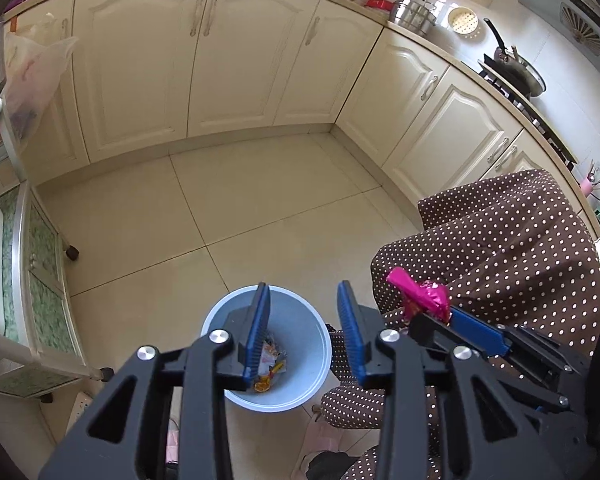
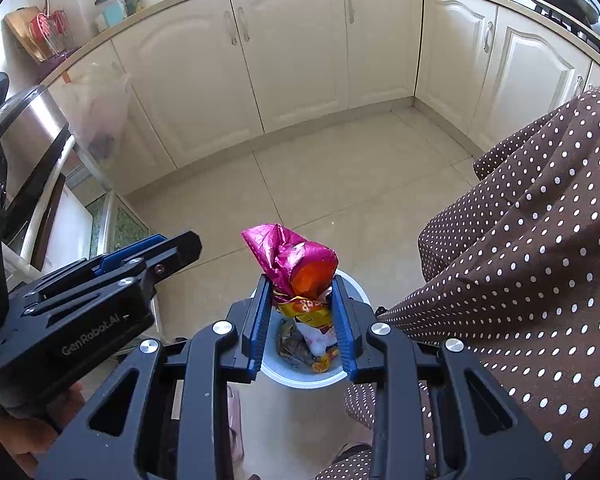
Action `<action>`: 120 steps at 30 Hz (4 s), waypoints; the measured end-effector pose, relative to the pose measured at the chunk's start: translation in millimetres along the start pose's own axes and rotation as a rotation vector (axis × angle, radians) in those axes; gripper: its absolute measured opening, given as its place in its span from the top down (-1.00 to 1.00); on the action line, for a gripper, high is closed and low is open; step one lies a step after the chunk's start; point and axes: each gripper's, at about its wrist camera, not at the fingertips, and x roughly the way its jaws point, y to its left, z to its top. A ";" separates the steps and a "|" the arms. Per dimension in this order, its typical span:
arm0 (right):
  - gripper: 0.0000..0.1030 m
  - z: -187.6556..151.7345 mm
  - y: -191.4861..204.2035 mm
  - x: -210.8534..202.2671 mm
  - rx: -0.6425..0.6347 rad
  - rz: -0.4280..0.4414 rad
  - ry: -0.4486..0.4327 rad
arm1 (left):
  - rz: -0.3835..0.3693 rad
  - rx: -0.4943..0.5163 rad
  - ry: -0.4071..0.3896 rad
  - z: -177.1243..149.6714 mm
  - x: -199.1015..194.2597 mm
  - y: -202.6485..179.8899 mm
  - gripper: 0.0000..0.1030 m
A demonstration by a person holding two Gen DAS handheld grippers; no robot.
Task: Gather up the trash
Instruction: 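Carry both wrappers over the blue bin and open both grippers, then move both tools back toward the granola bar wrapper on the table, then grasp the granola bar wrapper with the left gripper while the right grasps the white cup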
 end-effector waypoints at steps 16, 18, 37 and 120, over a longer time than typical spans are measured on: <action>0.40 16.5 10.3 -5.9 0.025 -0.018 -0.102 | 0.008 -0.020 -0.017 3.8 -14.6 13.3 0.28; 0.31 19.8 11.0 -9.2 0.029 -0.026 -0.124 | 0.014 -0.015 -0.023 4.0 -17.1 13.3 0.24; 0.09 14.9 -19.6 -141.0 0.025 -0.124 -0.309 | -0.042 0.134 -0.148 11.0 -93.2 -63.9 -0.03; 0.06 -1.9 -311.8 -249.9 0.326 -0.361 -0.367 | -0.329 0.521 -0.104 50.5 -27.0 -389.2 0.73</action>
